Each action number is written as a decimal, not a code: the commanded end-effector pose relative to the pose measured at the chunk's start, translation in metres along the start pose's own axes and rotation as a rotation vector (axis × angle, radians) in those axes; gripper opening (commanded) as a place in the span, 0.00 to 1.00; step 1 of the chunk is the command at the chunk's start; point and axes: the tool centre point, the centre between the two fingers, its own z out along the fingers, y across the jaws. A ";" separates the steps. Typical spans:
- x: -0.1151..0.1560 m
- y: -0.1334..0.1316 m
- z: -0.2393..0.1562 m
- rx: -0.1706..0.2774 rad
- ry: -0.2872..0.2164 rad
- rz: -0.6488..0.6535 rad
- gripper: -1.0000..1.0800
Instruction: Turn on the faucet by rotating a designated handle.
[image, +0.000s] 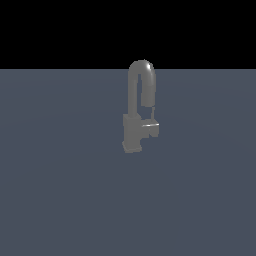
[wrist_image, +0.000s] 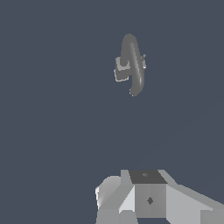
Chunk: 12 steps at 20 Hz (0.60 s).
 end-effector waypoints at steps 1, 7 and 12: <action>0.000 0.000 0.000 0.000 0.000 0.000 0.00; 0.005 0.000 0.001 0.009 -0.012 0.010 0.00; 0.016 0.001 0.002 0.030 -0.039 0.033 0.00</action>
